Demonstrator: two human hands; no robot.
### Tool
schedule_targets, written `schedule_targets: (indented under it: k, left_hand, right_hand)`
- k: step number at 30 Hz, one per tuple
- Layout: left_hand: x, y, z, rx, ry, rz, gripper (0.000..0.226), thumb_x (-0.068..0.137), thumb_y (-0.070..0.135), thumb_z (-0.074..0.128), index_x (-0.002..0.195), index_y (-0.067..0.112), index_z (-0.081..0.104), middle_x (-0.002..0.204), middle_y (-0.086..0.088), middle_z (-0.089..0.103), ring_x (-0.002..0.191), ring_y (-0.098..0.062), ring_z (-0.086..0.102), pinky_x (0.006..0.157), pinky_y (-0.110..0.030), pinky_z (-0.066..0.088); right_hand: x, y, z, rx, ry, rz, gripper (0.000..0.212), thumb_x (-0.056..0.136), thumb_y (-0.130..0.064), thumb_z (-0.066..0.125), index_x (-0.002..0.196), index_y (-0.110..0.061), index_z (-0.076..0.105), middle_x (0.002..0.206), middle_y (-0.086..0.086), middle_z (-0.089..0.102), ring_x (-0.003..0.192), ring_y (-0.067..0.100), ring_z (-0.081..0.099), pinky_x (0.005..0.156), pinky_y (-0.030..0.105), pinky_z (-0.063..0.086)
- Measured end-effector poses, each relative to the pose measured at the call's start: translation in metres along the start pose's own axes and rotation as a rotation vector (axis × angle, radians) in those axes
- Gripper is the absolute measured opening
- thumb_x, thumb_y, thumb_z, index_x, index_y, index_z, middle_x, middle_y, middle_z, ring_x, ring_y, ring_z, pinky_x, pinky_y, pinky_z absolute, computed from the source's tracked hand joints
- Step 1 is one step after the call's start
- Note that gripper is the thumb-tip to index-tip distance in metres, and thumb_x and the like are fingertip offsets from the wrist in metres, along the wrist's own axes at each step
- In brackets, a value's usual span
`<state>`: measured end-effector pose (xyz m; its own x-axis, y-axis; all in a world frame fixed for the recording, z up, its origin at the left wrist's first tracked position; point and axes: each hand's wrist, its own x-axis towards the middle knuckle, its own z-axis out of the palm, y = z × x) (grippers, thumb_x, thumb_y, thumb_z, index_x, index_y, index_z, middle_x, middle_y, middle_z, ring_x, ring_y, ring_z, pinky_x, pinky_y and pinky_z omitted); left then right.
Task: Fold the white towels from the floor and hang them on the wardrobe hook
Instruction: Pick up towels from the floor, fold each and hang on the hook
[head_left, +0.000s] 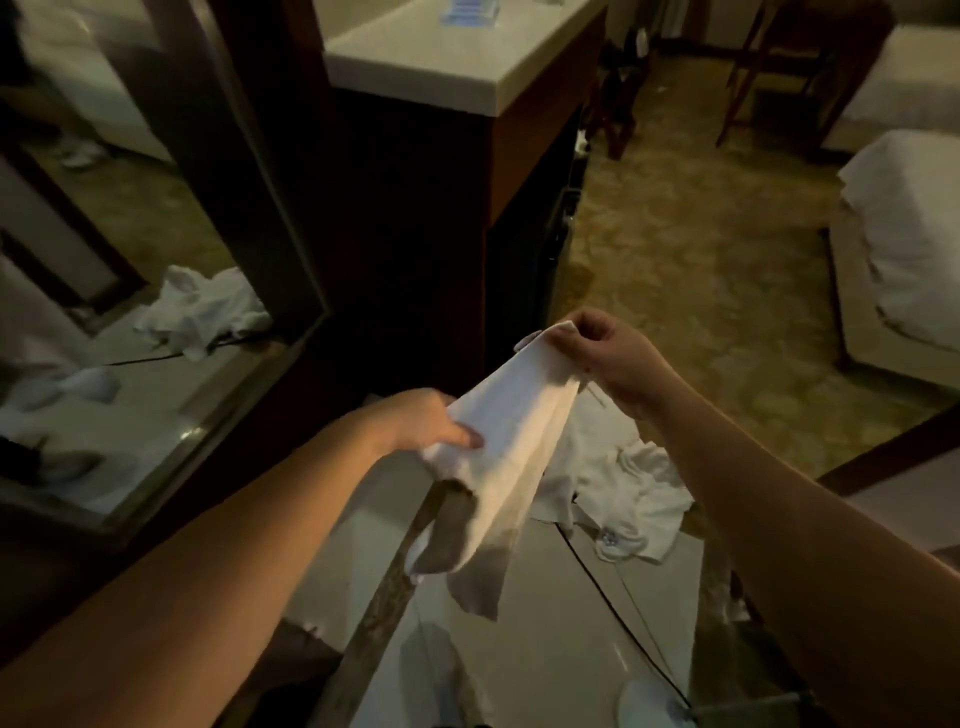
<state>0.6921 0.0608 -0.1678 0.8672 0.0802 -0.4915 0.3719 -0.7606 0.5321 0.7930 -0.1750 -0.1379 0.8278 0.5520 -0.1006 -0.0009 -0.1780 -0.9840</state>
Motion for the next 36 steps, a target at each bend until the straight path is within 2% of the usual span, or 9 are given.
schedule_targets:
  k: [3, 6, 12, 16, 19, 23, 27, 30, 36]
  left_hand:
    - [-0.049, -0.053, 0.0, 0.058, 0.059, -0.176, 0.05, 0.071, 0.061, 0.081, 0.093, 0.017, 0.069, 0.081, 0.005, 0.067, 0.07, -0.01, 0.06, 0.057, -0.02, 0.04]
    - [-0.107, -0.098, 0.005, 0.153, 0.055, -0.301, 0.053, 0.07, 0.065, 0.08, 0.078, 0.015, 0.063, 0.078, -0.001, 0.066, 0.067, -0.014, 0.059, 0.054, -0.028, 0.039]
    - [-0.247, -0.15, 0.042, 0.186, 0.172, -0.465, 0.059, 0.078, 0.065, 0.072, 0.102, 0.011, 0.062, 0.094, 0.001, 0.06, 0.082, -0.014, 0.059, 0.063, -0.026, 0.042]
    - [-0.346, -0.169, 0.083, -0.064, 0.322, -0.529, 0.044, 0.08, 0.055, 0.076, 0.098, 0.017, 0.062, 0.093, 0.001, 0.063, 0.083, -0.015, 0.062, 0.062, -0.028, 0.043]
    - [-0.421, -0.167, 0.1, -0.262, 0.472, -0.542, 0.026, 0.08, 0.049, 0.078, 0.086, 0.031, 0.061, 0.091, 0.006, 0.061, 0.083, -0.011, 0.059, 0.064, -0.027, 0.041]
    - [-0.519, -0.162, 0.113, -0.731, 0.733, -0.442, 0.01, 0.076, 0.038, 0.078, 0.079, 0.033, 0.07, 0.087, 0.015, 0.067, 0.086, -0.001, 0.051, 0.083, -0.028, 0.036]
    - [-0.595, -0.161, 0.132, -1.104, 0.924, -0.28, 0.025, 0.084, 0.038, 0.068, 0.105, 0.026, 0.071, 0.114, -0.002, 0.069, 0.104, -0.014, 0.063, 0.102, -0.032, 0.04]
    - [-0.634, -0.167, 0.147, -1.401, 1.069, -0.114, 0.025, 0.082, 0.032, 0.065, 0.099, 0.016, 0.074, 0.105, -0.004, 0.073, 0.092, -0.013, 0.072, 0.086, -0.031, 0.054]
    - [-0.702, -0.195, 0.191, -1.567, 1.242, -0.268, 0.018, 0.097, 0.032, 0.061, 0.095, 0.015, 0.068, 0.084, -0.002, 0.078, 0.073, -0.014, 0.075, 0.062, -0.032, 0.057]
  right_hand:
    - [-0.023, -0.005, 0.015, -0.01, 0.085, -0.012, 0.02, 0.083, -0.058, 0.066, 0.08, -0.038, 0.069, 0.101, 0.002, 0.077, 0.075, 0.015, 0.063, 0.058, 0.026, 0.048]
    - [-0.052, 0.004, 0.025, -0.031, 0.165, -0.008, 0.018, 0.089, -0.049, 0.062, 0.075, -0.039, 0.068, 0.074, -0.012, 0.07, 0.056, 0.004, 0.057, 0.046, 0.018, 0.045]
    - [-0.127, 0.013, 0.044, -0.053, 0.145, -0.032, 0.015, 0.094, -0.038, 0.065, 0.081, -0.036, 0.072, 0.084, -0.006, 0.068, 0.079, 0.017, 0.063, 0.064, 0.031, 0.053]
    - [-0.174, 0.007, 0.066, -0.043, 0.048, -0.078, 0.015, 0.097, -0.036, 0.066, 0.091, -0.024, 0.072, 0.081, -0.003, 0.071, 0.073, 0.015, 0.069, 0.063, 0.028, 0.055]
    - [-0.206, -0.012, 0.091, -0.008, 0.005, -0.088, 0.012, 0.097, -0.036, 0.065, 0.092, -0.028, 0.072, 0.084, -0.005, 0.072, 0.077, 0.012, 0.071, 0.071, 0.032, 0.058]
    - [-0.241, -0.046, 0.127, 0.044, -0.045, -0.109, 0.011, 0.1, -0.037, 0.061, 0.099, -0.028, 0.067, 0.102, 0.003, 0.068, 0.093, 0.022, 0.07, 0.081, 0.038, 0.06]
    - [-0.268, -0.07, 0.169, 0.057, -0.126, -0.131, 0.019, 0.103, -0.031, 0.057, 0.108, -0.018, 0.069, 0.105, 0.001, 0.072, 0.096, 0.022, 0.071, 0.081, 0.037, 0.06]
    - [-0.289, -0.077, 0.203, 0.08, -0.284, -0.066, 0.027, 0.105, -0.029, 0.053, 0.12, -0.013, 0.069, 0.111, 0.005, 0.075, 0.1, 0.023, 0.072, 0.08, 0.036, 0.061]
    - [-0.356, -0.058, 0.285, 0.172, -0.344, 0.155, 0.016, 0.103, -0.035, 0.057, 0.103, -0.025, 0.069, 0.095, 0.0, 0.079, 0.083, 0.021, 0.076, 0.078, 0.042, 0.059]
